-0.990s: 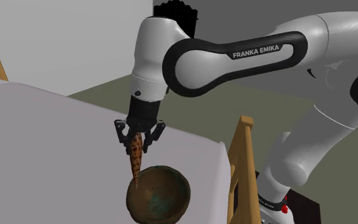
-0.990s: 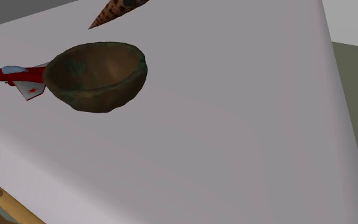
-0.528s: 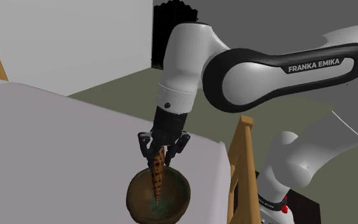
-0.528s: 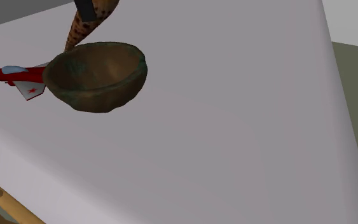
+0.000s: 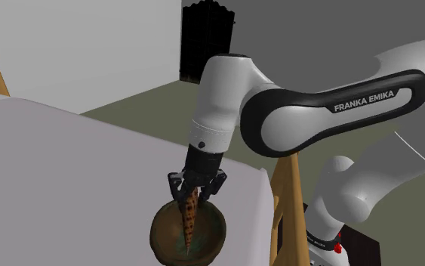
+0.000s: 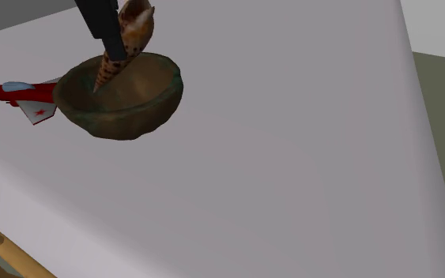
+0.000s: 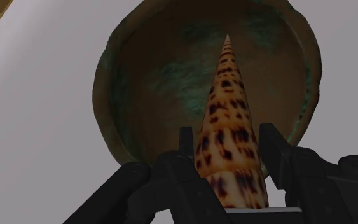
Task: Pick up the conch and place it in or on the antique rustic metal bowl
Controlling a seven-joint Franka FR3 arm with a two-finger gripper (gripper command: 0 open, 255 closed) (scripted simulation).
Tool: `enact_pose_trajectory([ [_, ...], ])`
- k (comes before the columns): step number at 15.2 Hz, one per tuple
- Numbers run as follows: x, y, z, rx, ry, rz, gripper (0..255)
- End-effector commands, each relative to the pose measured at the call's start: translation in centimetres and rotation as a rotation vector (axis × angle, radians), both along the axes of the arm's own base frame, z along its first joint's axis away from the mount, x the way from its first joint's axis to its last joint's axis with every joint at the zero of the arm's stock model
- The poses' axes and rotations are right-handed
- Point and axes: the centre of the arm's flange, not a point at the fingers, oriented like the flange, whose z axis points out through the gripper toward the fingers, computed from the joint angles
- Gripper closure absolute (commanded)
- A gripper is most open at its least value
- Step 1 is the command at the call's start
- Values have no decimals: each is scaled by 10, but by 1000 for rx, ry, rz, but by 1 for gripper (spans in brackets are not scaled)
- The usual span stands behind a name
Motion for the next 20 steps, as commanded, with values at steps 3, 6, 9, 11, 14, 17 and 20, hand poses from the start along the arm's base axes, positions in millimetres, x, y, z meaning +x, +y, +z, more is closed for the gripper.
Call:
enact_pose_trajectory([
  [3, -1, 1, -21, 0, -1, 0, 255],
  [6, -1, 1, -31, 0, -1, 0, 255],
  [9, -1, 1, -31, 0, -1, 0, 255],
  [11, -1, 1, -31, 0, -1, 0, 255],
  [14, -1, 1, -31, 0, 0, 0, 0],
  [17, -1, 1, -31, 0, -1, 0, 0],
  [20, -2, -3, -5, 0, -1, 0, 0],
])
